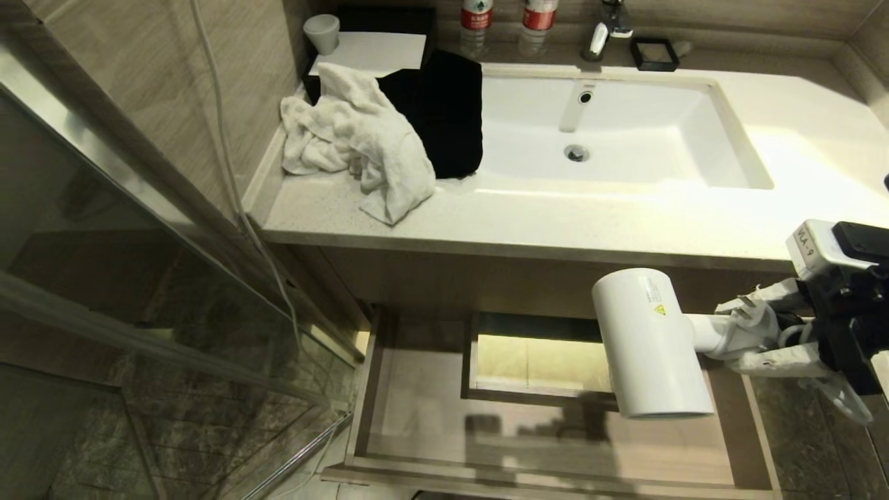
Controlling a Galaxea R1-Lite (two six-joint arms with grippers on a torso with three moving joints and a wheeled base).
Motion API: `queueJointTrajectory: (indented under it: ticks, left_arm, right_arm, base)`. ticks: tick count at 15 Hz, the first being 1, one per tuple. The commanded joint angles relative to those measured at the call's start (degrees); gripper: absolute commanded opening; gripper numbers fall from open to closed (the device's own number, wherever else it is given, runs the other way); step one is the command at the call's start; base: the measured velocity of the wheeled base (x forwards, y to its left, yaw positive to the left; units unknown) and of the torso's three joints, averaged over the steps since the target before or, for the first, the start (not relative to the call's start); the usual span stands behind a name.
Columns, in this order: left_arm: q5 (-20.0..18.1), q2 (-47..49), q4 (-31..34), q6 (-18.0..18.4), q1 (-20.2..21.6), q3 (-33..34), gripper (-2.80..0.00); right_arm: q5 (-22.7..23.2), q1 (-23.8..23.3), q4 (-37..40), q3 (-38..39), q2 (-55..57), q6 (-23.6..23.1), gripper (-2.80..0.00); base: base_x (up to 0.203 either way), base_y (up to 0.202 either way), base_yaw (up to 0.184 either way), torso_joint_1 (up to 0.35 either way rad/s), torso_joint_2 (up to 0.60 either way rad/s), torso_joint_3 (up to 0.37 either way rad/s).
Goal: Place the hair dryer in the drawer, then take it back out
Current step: Put it into the drawer
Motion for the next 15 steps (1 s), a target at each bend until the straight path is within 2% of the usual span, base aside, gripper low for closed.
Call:
queueJointTrajectory:
  ticks: [1,6,11,15]
  left_arm:
    - [0.0,-0.1,0.0,0.0,0.0,0.0,-2.80]
    - [0.0,-0.1,0.0,0.0,0.0,0.0,-2.80]
    - [0.0,0.0,0.0,0.0,0.0,0.0,-2.80]
    - [0.0,-0.1,0.0,0.0,0.0,0.0,-2.80]
  right_arm:
    - [0.2,0.0,0.3,0.4,-0.7,0.1,-2.80]
    - [0.3,-0.1,0.1,2.9,-2.6,3.7,-2.80]
    - [-0.1,-0.5,0.3,4.6,-3.7,4.1,-2.80]
    - [-7.8,-0.8,-2.8,6.8,-5.1,11.6,-2.80]
  base:
    - [0.000,0.000,0.000,-0.251,0.00,-0.241]
    - [0.000,0.000,0.000,-0.227,-0.03,-0.263]
    - [0.000,0.000,0.000,-0.199,-0.09,-0.283]
    - [0.000,0.000,0.000,-0.203,0.25,0.042]
